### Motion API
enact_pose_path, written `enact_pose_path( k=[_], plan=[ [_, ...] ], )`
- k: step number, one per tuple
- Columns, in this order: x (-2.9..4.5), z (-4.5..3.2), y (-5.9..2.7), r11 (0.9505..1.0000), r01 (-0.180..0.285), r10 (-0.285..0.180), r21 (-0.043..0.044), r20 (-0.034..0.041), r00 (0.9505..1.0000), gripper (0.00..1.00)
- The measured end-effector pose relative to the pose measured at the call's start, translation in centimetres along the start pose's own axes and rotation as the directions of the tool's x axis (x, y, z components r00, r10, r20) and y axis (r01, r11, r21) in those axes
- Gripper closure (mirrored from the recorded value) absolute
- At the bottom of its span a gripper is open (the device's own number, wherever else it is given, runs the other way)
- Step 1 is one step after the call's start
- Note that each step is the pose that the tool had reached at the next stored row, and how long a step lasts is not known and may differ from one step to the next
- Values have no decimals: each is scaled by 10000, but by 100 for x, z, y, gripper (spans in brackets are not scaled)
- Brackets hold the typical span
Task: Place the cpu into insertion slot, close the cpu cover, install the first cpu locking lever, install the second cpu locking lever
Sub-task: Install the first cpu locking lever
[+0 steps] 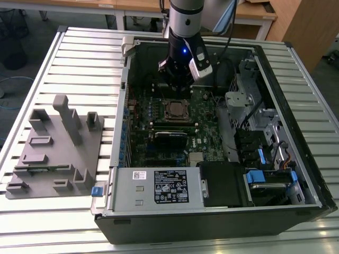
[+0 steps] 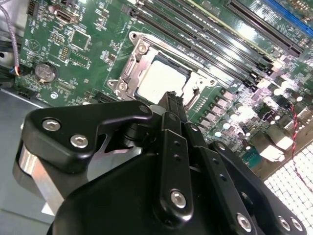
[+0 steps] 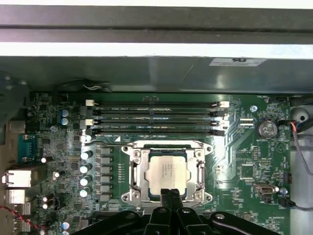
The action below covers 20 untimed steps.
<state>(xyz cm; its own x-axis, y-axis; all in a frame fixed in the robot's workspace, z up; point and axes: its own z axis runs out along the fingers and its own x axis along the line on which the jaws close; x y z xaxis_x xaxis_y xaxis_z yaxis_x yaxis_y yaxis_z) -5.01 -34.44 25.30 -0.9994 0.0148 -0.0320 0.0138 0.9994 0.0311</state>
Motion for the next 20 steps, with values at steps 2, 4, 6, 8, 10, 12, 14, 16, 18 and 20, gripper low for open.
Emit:
enact_pose_path(
  k=[2, 4, 6, 8, 10, 12, 14, 16, 18, 20],
  plan=[
    [39, 1, 0, 10000, -1, 1, 0, 0, 10000, 90],
    [69, 3, -1, 10000, -2, 2, 0, 0, 10000, 90],
    [87, 3, -1, 10000, -1, 1, -1, 1, 10000, 90],
    [91, 3, -1, 10000, 0, 0, 2, 0, 10000, 90],
    [94, 3, -1, 10000, 0, 0, 1, 0, 10000, 90],
    [94, 3, -1, 10000, 0, 0, 1, 0, 10000, 90],
    [94, 3, -1, 10000, 0, 0, 1, 0, 10000, 90],
    [95, 3, -1, 10000, -1, 1, 1, 0, 10000, 90],
    [100, 2, -1, 10000, -2, 2, 1, 0, 10000, 90],
    [114, 3, -2, 10000, -1, 1, 0, 1, 10000, 90]
  ],
)
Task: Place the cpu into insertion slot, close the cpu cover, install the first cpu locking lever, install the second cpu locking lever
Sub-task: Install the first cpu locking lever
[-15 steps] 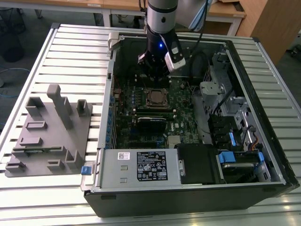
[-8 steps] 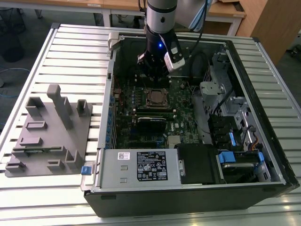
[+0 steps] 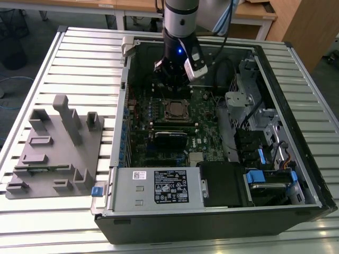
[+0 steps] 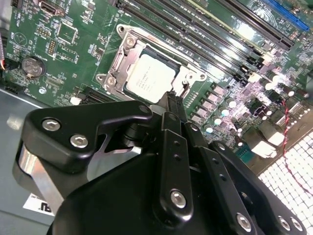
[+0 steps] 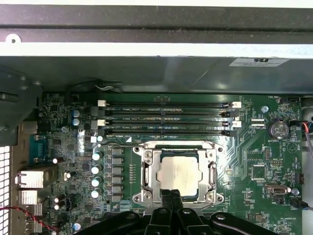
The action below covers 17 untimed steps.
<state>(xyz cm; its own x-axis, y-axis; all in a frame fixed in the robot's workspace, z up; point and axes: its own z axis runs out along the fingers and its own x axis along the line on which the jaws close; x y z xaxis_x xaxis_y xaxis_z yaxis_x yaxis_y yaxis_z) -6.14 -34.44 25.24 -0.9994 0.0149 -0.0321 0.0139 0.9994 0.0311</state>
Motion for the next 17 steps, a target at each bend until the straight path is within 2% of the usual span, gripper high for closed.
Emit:
enact_pose_path(
  k=[6, 14, 17],
  plan=[
    [93, 0, -1, 10000, -1, 1, 1, -1, 10000, 90],
    [305, -1, -4, 10000, 1, -1, 1, 14, 10000, 90],
    [353, -2, -5, 10000, 1, -1, 0, 17, 10000, 90]
  ],
)
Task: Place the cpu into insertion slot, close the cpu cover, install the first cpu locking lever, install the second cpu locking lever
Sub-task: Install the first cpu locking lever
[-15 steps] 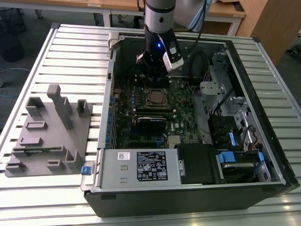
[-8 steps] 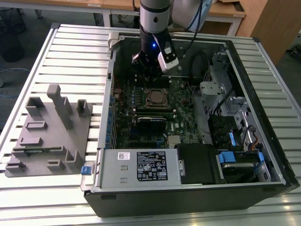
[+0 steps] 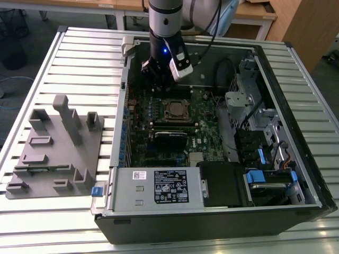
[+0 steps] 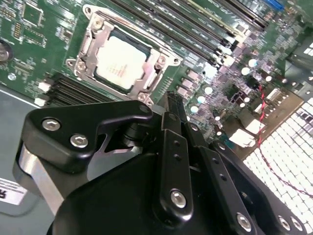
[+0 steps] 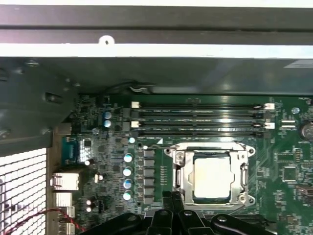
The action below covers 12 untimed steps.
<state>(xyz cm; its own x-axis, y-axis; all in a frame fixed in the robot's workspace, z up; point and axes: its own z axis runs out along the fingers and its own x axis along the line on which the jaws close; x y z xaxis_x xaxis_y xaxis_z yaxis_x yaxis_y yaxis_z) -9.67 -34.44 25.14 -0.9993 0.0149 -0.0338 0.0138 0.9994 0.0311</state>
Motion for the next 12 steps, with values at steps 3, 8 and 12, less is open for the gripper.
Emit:
enact_pose_path(
  k=[3, 8, 12],
  plan=[
    [14, 0, 0, 10000, 1, -1, 0, 0, 10000, 90],
    [15, -22, 0, 10000, 0, 0, 1, -1, 10000, 90],
    [14, -73, 2, 10000, 0, 0, 1, -1, 10000, 90]
  ],
)
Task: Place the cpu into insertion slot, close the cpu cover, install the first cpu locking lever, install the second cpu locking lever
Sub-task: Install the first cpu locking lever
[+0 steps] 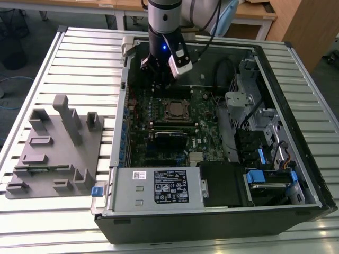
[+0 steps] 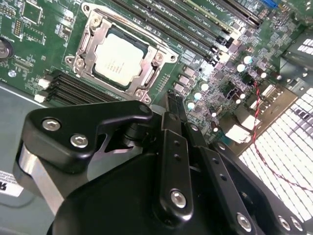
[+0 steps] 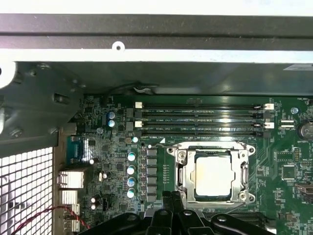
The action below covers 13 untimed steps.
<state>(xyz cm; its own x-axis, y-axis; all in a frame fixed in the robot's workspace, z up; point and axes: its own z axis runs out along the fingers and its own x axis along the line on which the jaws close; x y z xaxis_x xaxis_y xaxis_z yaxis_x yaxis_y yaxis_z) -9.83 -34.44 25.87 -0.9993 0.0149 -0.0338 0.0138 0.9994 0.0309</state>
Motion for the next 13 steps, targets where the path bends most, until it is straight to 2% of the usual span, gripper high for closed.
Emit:
enact_pose_path(
  k=[4, 13],
  plan=[
    [3, -8, 1, 10000, 0, 0, -3, 3, 10000, 90],
    [112, 0, -2, 10000, 1, -1, 10, 2, 10000, 90]
  ],
)
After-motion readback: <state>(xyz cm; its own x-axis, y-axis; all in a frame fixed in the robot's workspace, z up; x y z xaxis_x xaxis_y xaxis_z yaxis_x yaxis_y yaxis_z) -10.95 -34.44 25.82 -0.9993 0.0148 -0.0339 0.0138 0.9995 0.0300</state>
